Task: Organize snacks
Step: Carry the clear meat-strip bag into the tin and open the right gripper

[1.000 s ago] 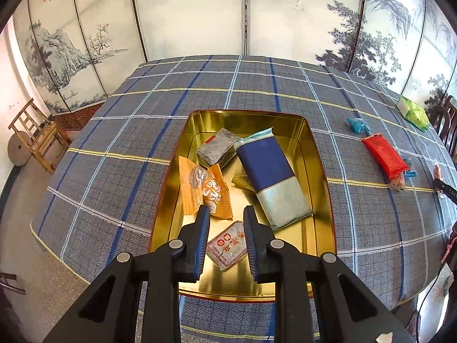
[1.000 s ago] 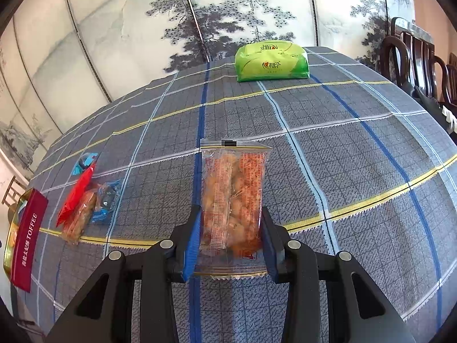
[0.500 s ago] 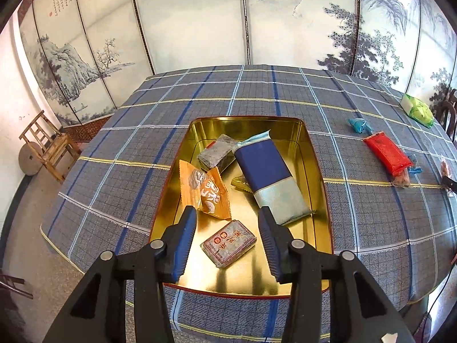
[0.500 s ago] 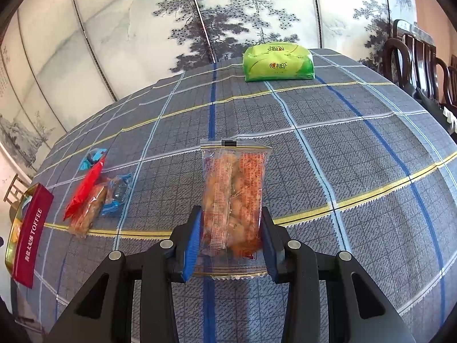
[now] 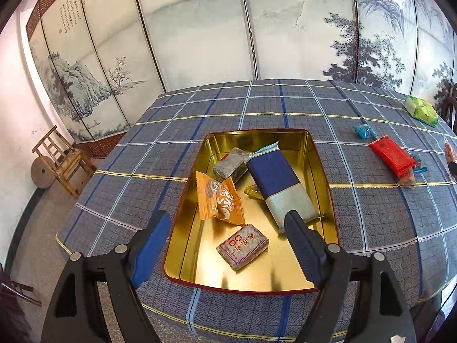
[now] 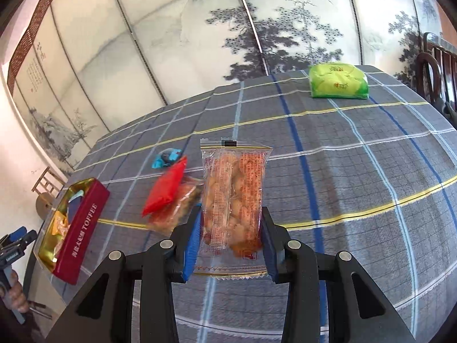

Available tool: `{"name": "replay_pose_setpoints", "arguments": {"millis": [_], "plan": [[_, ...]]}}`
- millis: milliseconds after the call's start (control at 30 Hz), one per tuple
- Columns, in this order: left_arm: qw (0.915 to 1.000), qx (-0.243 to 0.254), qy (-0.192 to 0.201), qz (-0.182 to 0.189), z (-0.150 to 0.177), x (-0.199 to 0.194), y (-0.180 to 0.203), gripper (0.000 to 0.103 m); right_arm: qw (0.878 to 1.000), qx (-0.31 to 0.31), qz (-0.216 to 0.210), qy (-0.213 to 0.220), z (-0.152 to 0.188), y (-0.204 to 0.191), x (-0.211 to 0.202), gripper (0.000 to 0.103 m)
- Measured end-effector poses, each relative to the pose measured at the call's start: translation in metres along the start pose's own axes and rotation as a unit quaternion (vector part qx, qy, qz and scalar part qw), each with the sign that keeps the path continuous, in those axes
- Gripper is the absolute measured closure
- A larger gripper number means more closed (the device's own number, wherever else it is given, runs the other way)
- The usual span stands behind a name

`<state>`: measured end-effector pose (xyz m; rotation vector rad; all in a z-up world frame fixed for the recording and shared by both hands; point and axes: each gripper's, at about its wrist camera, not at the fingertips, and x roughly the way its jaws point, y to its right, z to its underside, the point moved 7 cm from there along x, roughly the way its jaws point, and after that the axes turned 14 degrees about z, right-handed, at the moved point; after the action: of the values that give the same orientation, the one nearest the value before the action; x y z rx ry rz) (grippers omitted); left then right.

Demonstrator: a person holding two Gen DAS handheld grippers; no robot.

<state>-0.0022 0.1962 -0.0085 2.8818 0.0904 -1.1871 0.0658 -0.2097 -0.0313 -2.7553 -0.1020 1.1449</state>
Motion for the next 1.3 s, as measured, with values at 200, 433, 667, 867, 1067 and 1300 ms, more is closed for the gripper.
{"name": "replay_pose_setpoints", "arguments": {"millis": [200, 433, 667, 867, 1067, 1300], "plan": [[0.9995, -0.003, 0.022, 0.022, 0.003, -0.009, -0.001, 0.001, 0.998, -0.037, -0.049, 0.009, -0.002, -0.062, -0.025, 0.063], [0.9990, -0.034, 0.015, 0.025, 0.010, -0.008, -0.016, 0.001, 0.990, -0.097, -0.104, 0.018, 0.001, -0.141, -0.053, 0.063], [0.9985, -0.045, 0.028, 0.010, 0.017, -0.013, -0.038, 0.001, 0.978, -0.137, -0.159, 0.003, 0.015, -0.212, -0.063, 0.063], [0.9978, -0.054, 0.036, 0.012, 0.022, -0.015, -0.057, 0.001, 0.968, -0.154, -0.198, -0.029, 0.035, -0.263, -0.057, 0.063], [0.9968, -0.070, 0.030, 0.025, 0.030, -0.013, -0.073, 0.001, 0.959, -0.177, -0.215, -0.057, 0.055, -0.302, -0.045, 0.063], [0.9959, -0.077, 0.040, 0.024, 0.035, -0.017, -0.084, 0.001, 0.953, -0.189, -0.215, -0.095, 0.074, -0.322, -0.021, 0.063]]}}
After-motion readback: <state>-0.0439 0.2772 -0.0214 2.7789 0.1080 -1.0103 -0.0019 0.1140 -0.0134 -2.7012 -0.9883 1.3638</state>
